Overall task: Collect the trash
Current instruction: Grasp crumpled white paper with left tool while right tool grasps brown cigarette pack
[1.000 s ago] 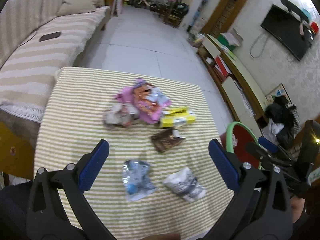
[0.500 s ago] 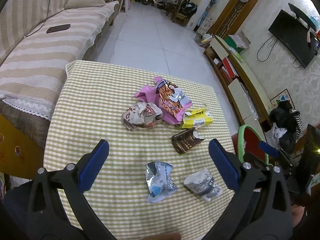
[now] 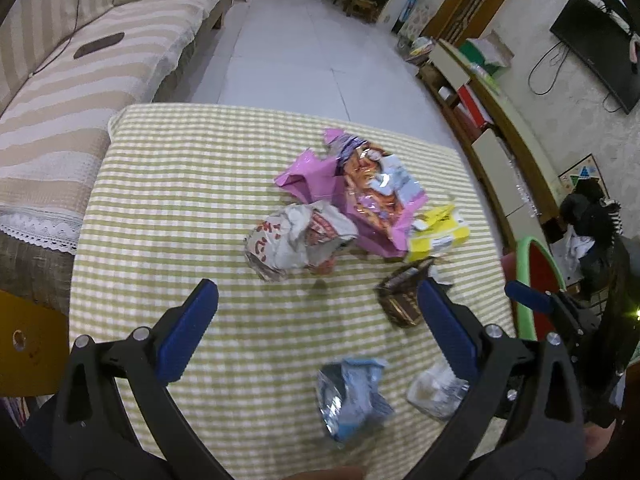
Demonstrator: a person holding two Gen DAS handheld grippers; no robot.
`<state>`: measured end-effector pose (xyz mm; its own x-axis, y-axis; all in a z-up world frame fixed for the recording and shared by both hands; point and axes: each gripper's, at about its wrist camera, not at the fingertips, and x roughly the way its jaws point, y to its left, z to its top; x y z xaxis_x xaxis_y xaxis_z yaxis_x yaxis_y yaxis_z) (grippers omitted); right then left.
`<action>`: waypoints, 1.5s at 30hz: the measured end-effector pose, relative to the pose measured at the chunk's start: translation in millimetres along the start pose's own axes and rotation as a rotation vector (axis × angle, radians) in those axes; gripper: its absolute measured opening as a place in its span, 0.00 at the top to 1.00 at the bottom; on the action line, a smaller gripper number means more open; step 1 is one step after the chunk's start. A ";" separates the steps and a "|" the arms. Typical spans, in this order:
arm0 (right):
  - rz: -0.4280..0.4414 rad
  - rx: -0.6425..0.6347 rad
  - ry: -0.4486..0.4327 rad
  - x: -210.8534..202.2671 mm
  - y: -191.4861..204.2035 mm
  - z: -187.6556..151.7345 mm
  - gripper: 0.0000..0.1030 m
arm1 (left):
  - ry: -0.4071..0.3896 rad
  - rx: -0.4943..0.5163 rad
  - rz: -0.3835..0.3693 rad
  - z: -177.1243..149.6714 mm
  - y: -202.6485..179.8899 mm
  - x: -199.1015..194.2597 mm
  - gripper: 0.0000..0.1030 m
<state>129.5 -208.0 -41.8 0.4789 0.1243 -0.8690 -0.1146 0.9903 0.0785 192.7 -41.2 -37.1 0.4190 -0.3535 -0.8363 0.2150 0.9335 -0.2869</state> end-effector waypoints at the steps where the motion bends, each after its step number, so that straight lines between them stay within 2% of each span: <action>1: 0.000 -0.003 0.012 7.5 -0.5 1.4 0.15 | 0.010 -0.001 0.005 1.9 2.5 7.9 0.05; 15: -0.012 -0.050 0.106 65.0 -1.9 9.6 0.15 | 0.066 0.008 0.027 17.5 12.4 62.2 0.05; 22: -0.045 -0.150 0.117 63.8 10.2 14.6 0.14 | 0.063 0.015 0.039 23.9 12.3 69.7 0.06; 24: -0.034 -0.186 0.156 71.4 15.6 13.5 0.14 | 0.066 0.017 0.041 23.3 11.7 71.4 0.06; 26: -0.059 -0.226 0.171 77.8 21.6 12.0 0.14 | 0.071 0.023 0.047 22.4 12.0 73.7 0.06; 29: -0.060 -0.238 0.184 81.0 22.7 11.6 0.16 | 0.070 0.020 0.049 22.1 13.5 75.5 0.14; 32: -0.049 -0.234 0.176 79.2 22.6 11.6 0.25 | 0.072 0.014 0.052 21.4 15.2 78.4 0.32; 34: -0.036 -0.221 0.169 77.0 19.6 12.7 0.26 | 0.070 0.015 0.049 20.9 15.9 77.2 0.44; 37: -0.018 -0.202 0.148 70.1 13.2 10.3 0.26 | 0.069 0.016 0.037 20.3 16.8 72.6 0.56; 42: 0.016 -0.159 0.129 58.8 2.4 8.1 0.27 | 0.061 0.012 0.036 18.2 18.5 62.3 0.70; 43: 0.022 -0.156 0.123 55.3 1.0 6.9 0.27 | 0.059 0.011 0.036 17.9 19.1 60.0 0.76; 45: 0.030 -0.154 0.111 48.3 2.5 7.7 0.26 | 0.051 0.008 0.038 16.5 19.3 54.1 0.78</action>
<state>159.0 -199.1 -79.9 0.3753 0.1379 -0.9166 -0.2634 0.9640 0.0372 234.0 -43.2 -80.2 0.3813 -0.3137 -0.8696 0.2066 0.9458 -0.2506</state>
